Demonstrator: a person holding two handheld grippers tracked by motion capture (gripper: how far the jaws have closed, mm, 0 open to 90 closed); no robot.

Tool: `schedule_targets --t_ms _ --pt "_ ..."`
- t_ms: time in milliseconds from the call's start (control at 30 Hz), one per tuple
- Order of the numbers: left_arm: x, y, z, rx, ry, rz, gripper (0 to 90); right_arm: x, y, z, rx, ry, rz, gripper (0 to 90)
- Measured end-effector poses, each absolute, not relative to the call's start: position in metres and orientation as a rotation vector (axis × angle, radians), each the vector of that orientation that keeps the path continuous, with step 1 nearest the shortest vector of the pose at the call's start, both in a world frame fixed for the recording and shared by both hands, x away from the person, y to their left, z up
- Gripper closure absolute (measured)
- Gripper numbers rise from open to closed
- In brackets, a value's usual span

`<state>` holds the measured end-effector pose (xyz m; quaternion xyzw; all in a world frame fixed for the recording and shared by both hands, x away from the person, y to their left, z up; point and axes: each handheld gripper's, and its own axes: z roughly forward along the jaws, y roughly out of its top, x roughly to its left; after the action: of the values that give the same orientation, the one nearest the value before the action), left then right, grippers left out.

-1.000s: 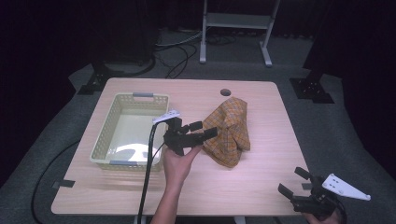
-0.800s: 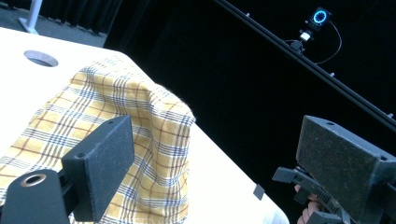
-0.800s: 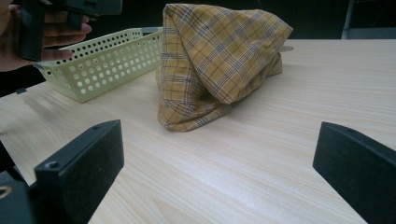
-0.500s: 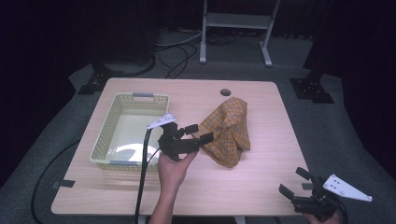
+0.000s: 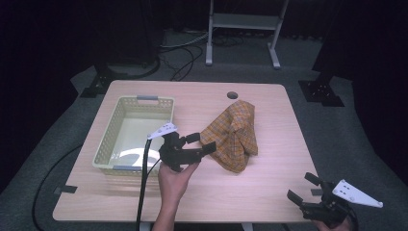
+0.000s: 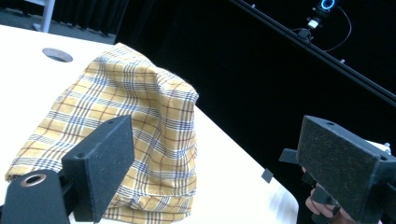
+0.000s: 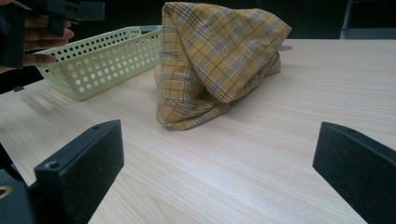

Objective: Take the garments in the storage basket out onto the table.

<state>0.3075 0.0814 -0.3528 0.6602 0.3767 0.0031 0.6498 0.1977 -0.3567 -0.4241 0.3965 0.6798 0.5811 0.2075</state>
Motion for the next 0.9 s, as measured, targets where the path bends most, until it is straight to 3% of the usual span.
schedule_targets --t_ms 900 --pt "0.28 0.097 -0.352 1.502 0.862 0.091 11.5 0.197 -0.354 -0.423 1.091 1.9 1.61 1.8"
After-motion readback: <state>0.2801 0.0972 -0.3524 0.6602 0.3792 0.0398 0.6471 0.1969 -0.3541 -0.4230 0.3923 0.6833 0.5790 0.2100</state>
